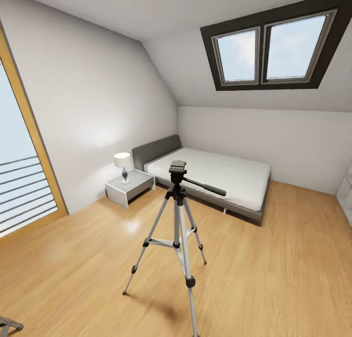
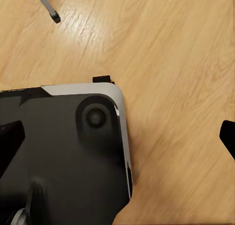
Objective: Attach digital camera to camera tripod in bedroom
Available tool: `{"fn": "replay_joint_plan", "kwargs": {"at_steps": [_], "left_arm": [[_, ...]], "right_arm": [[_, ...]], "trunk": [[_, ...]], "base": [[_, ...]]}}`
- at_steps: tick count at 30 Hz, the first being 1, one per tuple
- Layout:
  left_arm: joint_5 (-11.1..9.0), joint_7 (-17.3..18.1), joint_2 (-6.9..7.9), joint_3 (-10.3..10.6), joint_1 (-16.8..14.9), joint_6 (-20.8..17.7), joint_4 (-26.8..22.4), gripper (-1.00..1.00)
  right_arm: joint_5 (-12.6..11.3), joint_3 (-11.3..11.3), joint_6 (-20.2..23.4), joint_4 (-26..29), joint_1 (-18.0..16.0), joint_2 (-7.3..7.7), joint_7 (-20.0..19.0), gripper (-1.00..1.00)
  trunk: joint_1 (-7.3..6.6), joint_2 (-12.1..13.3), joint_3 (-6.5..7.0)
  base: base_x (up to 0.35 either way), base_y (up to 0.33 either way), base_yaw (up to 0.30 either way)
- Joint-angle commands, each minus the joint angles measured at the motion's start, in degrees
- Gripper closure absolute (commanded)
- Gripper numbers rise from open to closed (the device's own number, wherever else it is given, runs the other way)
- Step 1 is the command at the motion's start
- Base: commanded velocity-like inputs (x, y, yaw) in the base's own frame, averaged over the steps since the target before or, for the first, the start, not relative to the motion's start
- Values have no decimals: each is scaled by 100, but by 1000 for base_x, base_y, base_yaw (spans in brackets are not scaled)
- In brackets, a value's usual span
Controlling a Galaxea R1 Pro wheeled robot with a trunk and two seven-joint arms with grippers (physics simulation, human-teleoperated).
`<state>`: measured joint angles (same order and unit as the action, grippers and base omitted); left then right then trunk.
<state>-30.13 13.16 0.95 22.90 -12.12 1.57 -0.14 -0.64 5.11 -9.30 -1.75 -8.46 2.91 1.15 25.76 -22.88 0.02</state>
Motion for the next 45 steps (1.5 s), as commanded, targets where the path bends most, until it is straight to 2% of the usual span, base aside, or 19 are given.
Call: {"fn": "replay_joint_plan", "kwargs": {"at_steps": [1, 14, 45], "left_arm": [[-45, 29, 1, 48, -1, 17, 5, 100], [-45, 29, 2, 48, -1, 19, 4, 100], [-58, 29, 2, 48, -1, 19, -1, 100]], "right_arm": [[-6, 43, -37, -19, -6, 0, -1, -100], [-6, 43, -37, -19, -6, 5, -1, -100], [-6, 43, -49, -19, -6, 16, -1, -100]], "trunk": [[2, -4, -2], [2, -4, -2], [2, -4, -2]], "base": [[0, 0, -176], [0, 0, -172], [0, 0, -6]]}}
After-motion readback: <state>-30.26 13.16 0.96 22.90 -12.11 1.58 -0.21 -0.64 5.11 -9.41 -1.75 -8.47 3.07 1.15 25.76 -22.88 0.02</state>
